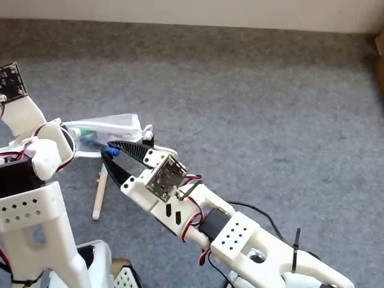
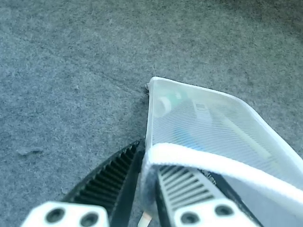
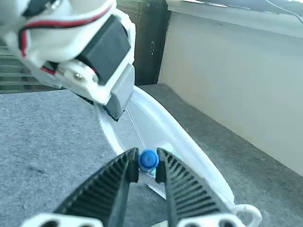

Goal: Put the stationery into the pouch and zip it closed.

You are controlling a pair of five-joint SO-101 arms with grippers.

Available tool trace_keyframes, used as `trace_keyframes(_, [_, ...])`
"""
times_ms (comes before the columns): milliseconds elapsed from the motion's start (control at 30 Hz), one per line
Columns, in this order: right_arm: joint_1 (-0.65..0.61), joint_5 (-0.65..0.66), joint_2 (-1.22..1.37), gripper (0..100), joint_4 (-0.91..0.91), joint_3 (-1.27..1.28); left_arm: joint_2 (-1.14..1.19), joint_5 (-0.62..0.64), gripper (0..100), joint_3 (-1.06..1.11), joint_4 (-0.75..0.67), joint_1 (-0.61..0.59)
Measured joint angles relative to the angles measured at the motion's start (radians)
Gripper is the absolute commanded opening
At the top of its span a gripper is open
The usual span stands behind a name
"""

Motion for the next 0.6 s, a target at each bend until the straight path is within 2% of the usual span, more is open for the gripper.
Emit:
trace_keyframes(67, [-0.002, 0.0, 0.0, 17.7, 0.0, 0.0, 0.0, 0.0, 1, 0.0, 0.0, 0.0])
trace_keyframes(500, [-0.006, 0.003, 0.0, 17.7, 0.0, 0.0, 0.002, 0.0, 1, 0.0, 0.0, 0.002])
trace_keyframes(600, [-0.006, 0.003, 0.0, 17.7, 0.0, 0.0, 0.0, 0.0, 1, 0.031, -0.04, 0.002])
